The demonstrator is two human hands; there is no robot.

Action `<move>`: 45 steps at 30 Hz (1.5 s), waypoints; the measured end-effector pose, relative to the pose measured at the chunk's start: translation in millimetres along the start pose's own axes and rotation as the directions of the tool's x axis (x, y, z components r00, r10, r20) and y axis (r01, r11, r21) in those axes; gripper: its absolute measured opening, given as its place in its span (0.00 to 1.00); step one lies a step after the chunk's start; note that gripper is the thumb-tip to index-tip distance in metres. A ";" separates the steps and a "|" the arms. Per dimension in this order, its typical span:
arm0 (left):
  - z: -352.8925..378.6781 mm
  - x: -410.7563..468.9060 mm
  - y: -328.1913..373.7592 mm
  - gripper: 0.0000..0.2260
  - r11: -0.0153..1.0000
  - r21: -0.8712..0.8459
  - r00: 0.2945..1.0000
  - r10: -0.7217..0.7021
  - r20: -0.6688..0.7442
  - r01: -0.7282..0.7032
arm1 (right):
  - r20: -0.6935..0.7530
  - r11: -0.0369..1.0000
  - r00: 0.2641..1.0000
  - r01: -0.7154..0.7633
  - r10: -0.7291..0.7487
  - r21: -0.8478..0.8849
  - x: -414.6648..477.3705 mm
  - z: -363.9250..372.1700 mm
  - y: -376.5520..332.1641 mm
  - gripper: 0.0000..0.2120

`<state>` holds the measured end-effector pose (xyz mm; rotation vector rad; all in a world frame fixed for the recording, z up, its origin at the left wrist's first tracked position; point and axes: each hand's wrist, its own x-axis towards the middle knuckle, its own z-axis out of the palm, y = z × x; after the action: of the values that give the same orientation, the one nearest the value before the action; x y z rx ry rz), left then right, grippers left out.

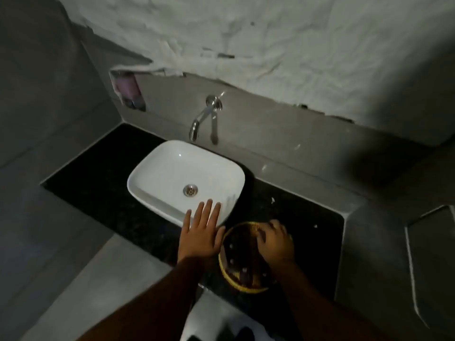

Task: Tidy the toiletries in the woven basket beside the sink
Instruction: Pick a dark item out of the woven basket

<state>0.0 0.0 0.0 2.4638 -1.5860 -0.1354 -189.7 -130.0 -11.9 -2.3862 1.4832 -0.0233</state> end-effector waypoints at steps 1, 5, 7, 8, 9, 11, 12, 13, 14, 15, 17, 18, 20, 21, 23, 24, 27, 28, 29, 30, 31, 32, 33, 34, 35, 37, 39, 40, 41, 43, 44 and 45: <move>6.7 -11.0 -1.3 0.30 1.000 0.003 0.998 -0.023 0.065 0.023 | 0.086 0.999 0.996 -0.033 0.032 0.005 -7.3 12.1 5.1 0.21; 49.8 -58.0 -10.1 0.31 0.997 0.080 0.995 -0.026 0.095 0.018 | 0.160 0.947 0.962 -0.250 0.220 0.201 -36.2 57.0 16.8 0.32; 58.2 -66.6 -12.2 0.31 0.996 0.091 0.989 -0.023 0.145 0.010 | 0.075 0.916 0.961 -0.275 0.265 0.293 -41.5 67.7 11.9 0.32; 61.7 -67.5 -12.9 0.31 0.996 0.084 0.987 -0.014 0.161 0.000 | 0.042 0.909 0.960 -0.276 0.277 0.313 -41.6 69.5 8.5 0.32; 64.2 -68.0 -13.2 0.31 0.996 0.085 0.984 -0.018 0.175 0.003 | 0.024 0.907 0.956 -0.285 0.293 0.310 -40.8 69.9 7.2 0.30; 64.8 -66.4 -11.2 0.31 0.996 0.080 0.981 -0.044 0.190 0.030 | 0.123 0.916 0.951 -0.308 0.285 0.257 -35.8 63.5 6.2 0.26; 61.6 -63.5 -9.2 0.31 0.997 0.063 0.980 -0.053 0.192 0.042 | 0.175 0.921 0.947 -0.306 0.270 0.239 -33.7 59.5 6.7 0.25; 58.6 -59.7 -8.1 0.31 0.997 0.053 0.979 -0.063 0.192 0.054 | 0.194 0.924 0.947 -0.300 0.258 0.238 -31.5 56.2 8.8 0.25; 55.8 -54.9 -7.2 0.31 0.997 0.043 0.980 -0.073 0.184 0.067 | 0.180 0.926 0.952 -0.289 0.250 0.244 -29.7 52.5 10.8 0.26; 52.7 -48.7 -5.4 0.31 0.996 0.034 0.980 -0.089 0.178 0.085 | 0.159 0.930 0.956 -0.280 0.248 0.236 -28.0 48.1 11.9 0.28; 46.8 -33.5 0.0 0.31 0.990 -0.012 0.974 -0.133 0.186 0.138 | 0.125 0.915 0.954 -0.298 0.273 0.272 -26.7 38.5 11.2 0.32; 43.3 -26.0 3.0 0.31 0.987 -0.046 0.972 -0.145 0.187 0.156 | 0.121 0.911 0.956 -0.292 0.267 0.293 -27.9 34.9 12.1 0.32; 34.7 -9.8 10.2 0.31 0.974 -0.134 0.969 -0.154 0.193 0.182 | 0.102 0.941 0.977 -0.207 0.186 0.269 -31.2 27.3 16.3 0.24; 31.8 -2.9 13.3 0.31 0.967 -0.167 0.966 -0.156 0.204 0.192 | 0.096 0.961 0.989 -0.135 0.114 0.242 -33.8 25.4 20.1 0.20; 22.3 8.5 18.7 0.29 0.966 -0.183 0.968 -0.142 0.209 0.181 | 0.075 0.976 0.996 0.039 -0.056 0.214 -42.5 20.1 25.3 0.19; 17.5 13.0 21.0 0.27 0.974 -0.166 0.972 -0.119 0.203 0.154 | 0.057 0.974 0.992 0.103 -0.116 0.202 -46.8 18.9 27.3 0.21; 4.0 22.8 23.2 0.24 0.995 -0.083 0.982 -0.036 0.187 0.052 | -0.002 0.958 0.981 0.192 -0.196 0.213 -52.6 16.5 33.5 0.24; 0.8 24.2 21.9 0.24 0.997 -0.071 0.984 -0.013 0.180 0.026 | 0.005 0.955 0.980 0.190 -0.196 0.226 -53.5 13.3 33.8 0.25; -1.7 24.9 20.4 0.23 0.998 -0.066 0.985 0.008 0.175 0.003 | 0.028 0.953 0.983 0.170 -0.183 0.250 -54.3 10.8 33.2 0.25; -3.9 25.4 19.0 0.22 0.997 -0.071 0.985 0.031 0.171 -0.019 | 0.075 0.951 0.981 0.155 -0.181 0.268 -55.2 7.1 31.9 0.25; -6.0 24.9 18.2 0.21 0.996 -0.084 0.984 0.054 0.168 -0.040 | 0.086 0.944 0.977 0.164 -0.196 0.286 -55.3 6.9 32.3 0.23; -8.8 24.6 18.3 0.19 0.993 -0.100 0.985 0.078 0.156 -0.063 | 0.070 0.943 0.975 0.183 -0.210 0.277 -55.1 6.7 32.3 0.21; -10.7 23.8 18.3 0.18 0.991 -0.111 0.986 0.092 0.143 -0.076 | 0.074 0.948 0.975 0.185 -0.210 0.258 -55.0 6.8 31.8 0.20; -10.4 23.1 17.4 0.16 0.991 -0.109 0.986 0.095 0.135 -0.080 | 0.102 0.957 0.976 0.162 -0.191 0.241 -55.9 5.3 29.3 0.20; -9.3 22.7 16.4 0.16 0.992 -0.108 0.987 0.086 0.137 -0.072 | 0.117 0.963 0.978 0.144 -0.174 0.230 -57.0 5.4 28.2 0.20; -9.4 22.6 16.3 0.19 0.986 -0.163 0.984 0.010 0.179 0.020 | 0.051 0.956 0.981 0.169 -0.186 0.240 -58.8 8.7 29.3 0.17; -16.4 23.6 19.7 0.23 0.885 -0.393 0.951 -0.148 0.272 0.250 | 0.024 0.953 0.984 0.164 -0.175 0.256 -60.4 11.6 30.1 0.16; -20.7 24.9 20.6 0.23 0.765 -0.528 0.917 -0.206 0.341 0.368 | 0.053 0.948 0.986 0.134 -0.155 0.288 -61.4 11.7 29.9 0.18; -25.0 26.1 22.2 0.22 0.612 -0.634 0.876 -0.246 0.416 0.473 | 0.075 0.938 0.986 0.115 -0.146 0.326 -62.0 13.5 30.5 0.19; -36.4 25.0 26.7 0.22 0.292 -0.744 0.798 -0.282 0.533 0.601 | 0.061 0.916 0.987 0.115 -0.149 0.384 -61.6 15.2 31.2 0.20; -41.7 23.7 27.5 0.24 0.208 -0.757 0.780 -0.267 0.566 0.620 | 0.040 0.901 0.988 0.120 -0.150 0.417 -60.9 15.3 29.7 0.21; -46.1 21.9 28.3 0.28 0.175 -0.755 0.772 -0.226 0.594 0.632 | 0.026 0.882 0.990 0.112 -0.140 0.457 -60.3 15.4 26.5 0.21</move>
<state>-7.3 -25.5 52.0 1.7558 -0.3787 -1.2877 -237.4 -83.8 -24.5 -2.0718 1.1382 -0.2970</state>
